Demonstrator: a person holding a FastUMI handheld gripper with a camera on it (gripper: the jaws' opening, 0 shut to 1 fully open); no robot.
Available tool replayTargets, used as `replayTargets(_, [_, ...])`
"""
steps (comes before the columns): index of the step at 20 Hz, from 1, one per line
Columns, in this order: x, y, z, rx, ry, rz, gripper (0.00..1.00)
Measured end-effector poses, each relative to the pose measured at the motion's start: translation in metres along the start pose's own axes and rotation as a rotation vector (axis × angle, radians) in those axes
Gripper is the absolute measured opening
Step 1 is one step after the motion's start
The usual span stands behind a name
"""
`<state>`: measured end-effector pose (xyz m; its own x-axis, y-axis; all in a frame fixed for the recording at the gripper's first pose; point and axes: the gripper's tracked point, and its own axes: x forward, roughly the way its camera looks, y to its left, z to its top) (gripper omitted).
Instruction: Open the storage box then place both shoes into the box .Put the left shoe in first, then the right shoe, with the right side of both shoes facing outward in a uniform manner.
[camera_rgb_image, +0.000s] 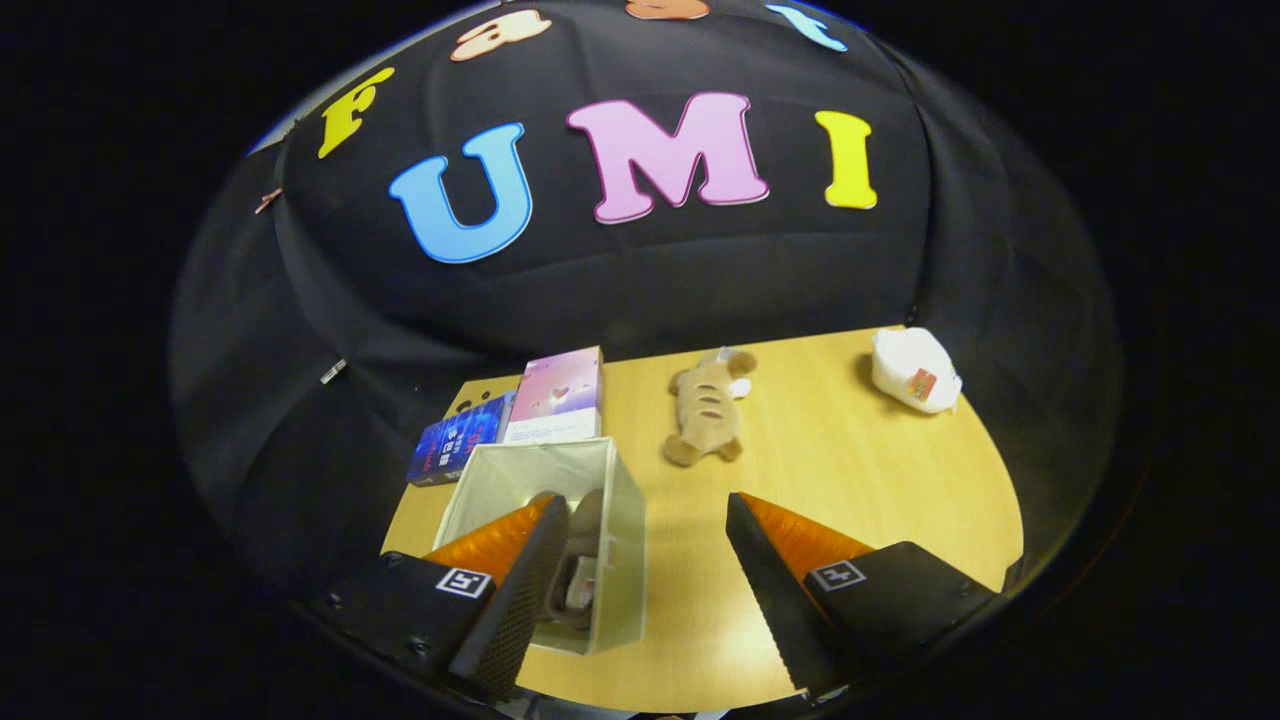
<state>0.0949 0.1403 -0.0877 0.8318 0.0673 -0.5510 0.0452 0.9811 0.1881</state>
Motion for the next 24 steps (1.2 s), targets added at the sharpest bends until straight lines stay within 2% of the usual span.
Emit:
replayTargets(7, [-0.061, -0.094, 0.048, -0.082, -0.218, -0.084, 0.99])
replayTargets(10, [-0.088, -0.128, 0.064, -0.093, -0.331, -0.079, 0.99])
replayTargets(14, [-0.104, -0.174, 0.067, -0.192, -0.381, -0.078, 0.99])
replayTargets(18, [-0.109, -0.188, 0.061, -0.223, -0.413, -0.021, 0.99])
replayTargets(24, [-0.119, -0.184, 0.067, -0.146, -0.457, 0.053, 0.98])
